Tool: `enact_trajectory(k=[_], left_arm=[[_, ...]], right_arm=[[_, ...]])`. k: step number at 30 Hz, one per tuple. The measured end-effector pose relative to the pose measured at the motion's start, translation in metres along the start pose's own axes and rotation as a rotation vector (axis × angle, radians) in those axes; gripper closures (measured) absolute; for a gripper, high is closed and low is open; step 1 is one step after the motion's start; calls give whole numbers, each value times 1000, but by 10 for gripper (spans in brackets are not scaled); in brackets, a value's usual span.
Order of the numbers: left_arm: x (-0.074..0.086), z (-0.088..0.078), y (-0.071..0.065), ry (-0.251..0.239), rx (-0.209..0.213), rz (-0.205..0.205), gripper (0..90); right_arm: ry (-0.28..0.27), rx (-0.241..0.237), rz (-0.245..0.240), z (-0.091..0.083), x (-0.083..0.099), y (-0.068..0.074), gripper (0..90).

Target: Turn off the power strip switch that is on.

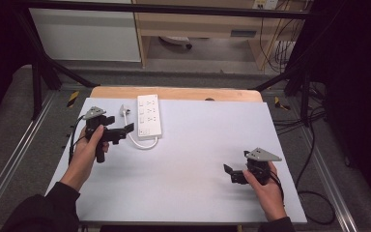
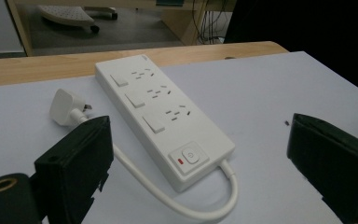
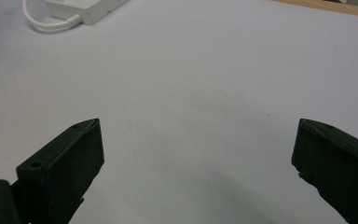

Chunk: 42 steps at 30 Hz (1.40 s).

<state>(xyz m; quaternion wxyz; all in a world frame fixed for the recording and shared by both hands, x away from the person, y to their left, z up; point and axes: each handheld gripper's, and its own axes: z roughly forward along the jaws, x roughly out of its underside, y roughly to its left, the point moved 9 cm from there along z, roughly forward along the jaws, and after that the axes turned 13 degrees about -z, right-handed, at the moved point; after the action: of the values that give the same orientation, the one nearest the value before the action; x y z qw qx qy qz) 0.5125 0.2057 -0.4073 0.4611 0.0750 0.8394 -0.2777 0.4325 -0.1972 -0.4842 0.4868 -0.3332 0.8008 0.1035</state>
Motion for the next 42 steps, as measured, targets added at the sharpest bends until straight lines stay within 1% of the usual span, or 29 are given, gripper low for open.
enact_trajectory(k=[1, 3, 7, 8, 13, 15, 24, 28, 36, 42], left_arm=[[1, -2, 0, 0, 0, -4, 69], [7, -7, -1, 11, 6, 6, 69], [16, -14, -3, 13, 12, 13, 69], [18, -16, -3, 16, 9, 20, 69], [28, -26, -3, 16, 12, 19, 69], [34, -30, -1, 18, 6, 24, 69], [50, -46, 9, 23, -13, 8, 69], [55, -53, 12, 18, -16, 6, 69], [67, -65, 17, 11, -22, -13, 69], [76, -71, 17, 23, -26, -7, 69]], right_arm=[[1, 0, 0, 0, 0, 0, 27], [0, -2, 1, 0, 0, 0, 26], [0, -4, 1, 0, 0, 0, 26], [0, -4, 1, 0, 0, 0, 26], [-1, -6, 3, 0, 0, 1, 26], [0, -6, 2, 0, 0, 1, 26], [8, -7, -2, 1, 1, 2, 25], [9, -7, -2, 2, 1, 2, 26], [11, -7, -3, 2, 1, 2, 25], [12, -5, -3, 2, 1, 2, 25]])
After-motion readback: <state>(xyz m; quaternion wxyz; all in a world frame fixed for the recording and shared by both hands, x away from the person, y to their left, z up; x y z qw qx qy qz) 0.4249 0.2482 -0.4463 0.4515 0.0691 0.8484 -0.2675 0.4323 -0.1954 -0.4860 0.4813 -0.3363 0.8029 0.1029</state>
